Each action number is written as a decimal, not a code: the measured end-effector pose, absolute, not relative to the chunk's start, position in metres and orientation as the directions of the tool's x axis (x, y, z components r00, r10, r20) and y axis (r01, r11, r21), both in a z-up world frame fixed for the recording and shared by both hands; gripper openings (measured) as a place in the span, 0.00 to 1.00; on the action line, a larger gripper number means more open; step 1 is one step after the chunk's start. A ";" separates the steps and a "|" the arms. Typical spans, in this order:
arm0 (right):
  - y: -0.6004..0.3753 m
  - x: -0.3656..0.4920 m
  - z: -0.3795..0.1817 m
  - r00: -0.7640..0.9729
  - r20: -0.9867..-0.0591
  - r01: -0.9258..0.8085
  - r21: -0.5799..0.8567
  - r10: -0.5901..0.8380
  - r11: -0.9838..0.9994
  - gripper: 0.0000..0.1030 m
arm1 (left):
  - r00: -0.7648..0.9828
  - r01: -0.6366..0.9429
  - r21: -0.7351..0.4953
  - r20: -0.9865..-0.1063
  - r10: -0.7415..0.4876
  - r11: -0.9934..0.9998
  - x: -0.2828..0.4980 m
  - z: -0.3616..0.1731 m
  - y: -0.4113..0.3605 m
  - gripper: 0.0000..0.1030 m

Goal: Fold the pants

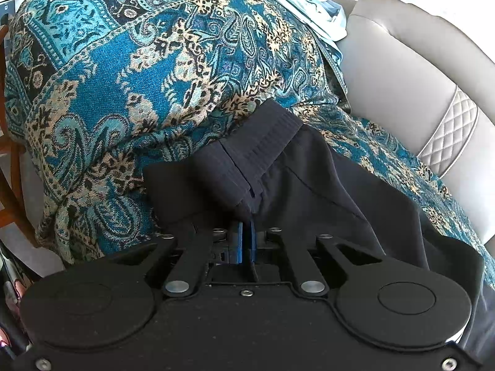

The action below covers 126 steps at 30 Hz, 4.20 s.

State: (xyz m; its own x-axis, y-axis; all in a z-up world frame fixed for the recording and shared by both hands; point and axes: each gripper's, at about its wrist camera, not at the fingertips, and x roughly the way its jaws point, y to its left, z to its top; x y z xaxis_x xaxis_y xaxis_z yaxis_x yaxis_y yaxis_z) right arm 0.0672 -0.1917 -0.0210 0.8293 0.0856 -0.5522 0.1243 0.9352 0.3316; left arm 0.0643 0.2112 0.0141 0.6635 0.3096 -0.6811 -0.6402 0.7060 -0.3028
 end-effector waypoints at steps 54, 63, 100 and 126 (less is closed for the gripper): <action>-0.529 0.296 -0.009 0.786 -0.558 0.268 -0.080 -0.266 0.960 0.84 | 0.568 -0.707 -0.145 -0.700 0.434 0.692 0.082 0.018 0.197 0.08; -0.554 0.320 -0.002 0.731 -0.633 0.367 0.050 -0.255 0.929 0.10 | 0.560 -0.725 -0.153 -0.697 0.447 0.671 0.083 0.020 0.199 0.06; -0.620 0.073 -0.004 0.612 -0.686 0.731 0.298 -0.395 0.614 0.09 | 0.587 -0.644 -0.122 -0.712 0.385 0.756 0.058 0.036 0.231 0.06; -0.652 0.037 0.004 0.598 -0.607 0.795 0.366 -0.523 0.483 0.37 | 0.598 -0.608 -0.062 -0.692 0.405 0.791 0.058 0.023 0.225 0.10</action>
